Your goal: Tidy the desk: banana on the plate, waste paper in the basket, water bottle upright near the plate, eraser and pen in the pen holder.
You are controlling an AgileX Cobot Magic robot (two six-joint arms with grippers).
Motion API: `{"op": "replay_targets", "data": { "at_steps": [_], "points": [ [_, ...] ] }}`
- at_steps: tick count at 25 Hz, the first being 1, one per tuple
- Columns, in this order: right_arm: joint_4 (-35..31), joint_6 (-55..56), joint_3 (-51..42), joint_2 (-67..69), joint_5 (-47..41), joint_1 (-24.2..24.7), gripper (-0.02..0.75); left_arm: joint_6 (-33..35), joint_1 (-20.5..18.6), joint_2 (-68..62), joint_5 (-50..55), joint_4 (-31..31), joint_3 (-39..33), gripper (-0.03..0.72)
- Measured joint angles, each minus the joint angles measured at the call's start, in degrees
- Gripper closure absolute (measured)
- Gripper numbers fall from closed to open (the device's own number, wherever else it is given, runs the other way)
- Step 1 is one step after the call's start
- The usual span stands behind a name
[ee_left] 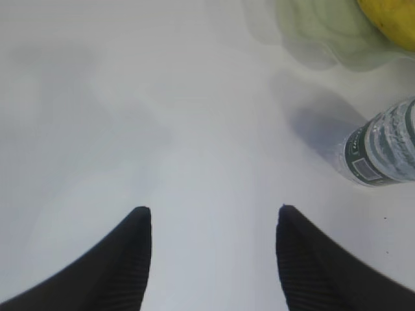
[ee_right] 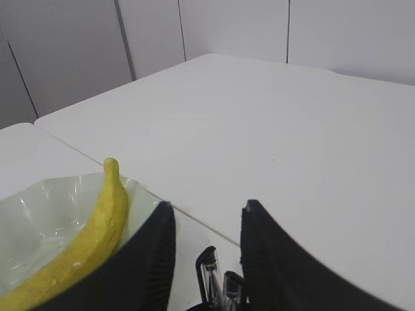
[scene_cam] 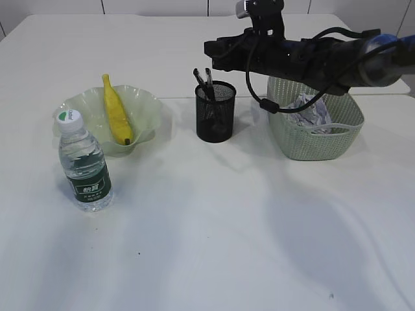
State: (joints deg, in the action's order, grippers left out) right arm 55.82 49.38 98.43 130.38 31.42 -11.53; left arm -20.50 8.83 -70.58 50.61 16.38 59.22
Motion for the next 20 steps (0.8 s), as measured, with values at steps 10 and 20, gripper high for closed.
{"op": "replay_targets", "data": {
  "at_steps": [10,20],
  "points": [
    [30.2,30.0,0.0,-7.1,-5.0,0.0,0.475,0.0,0.0,0.0,0.5,0.0,0.0,0.265],
    [49.3,59.7,-0.6,-14.7,-6.8,0.1,0.474,0.0,0.0,0.0,0.8,-1.1,0.0,0.265]
  ]
}}
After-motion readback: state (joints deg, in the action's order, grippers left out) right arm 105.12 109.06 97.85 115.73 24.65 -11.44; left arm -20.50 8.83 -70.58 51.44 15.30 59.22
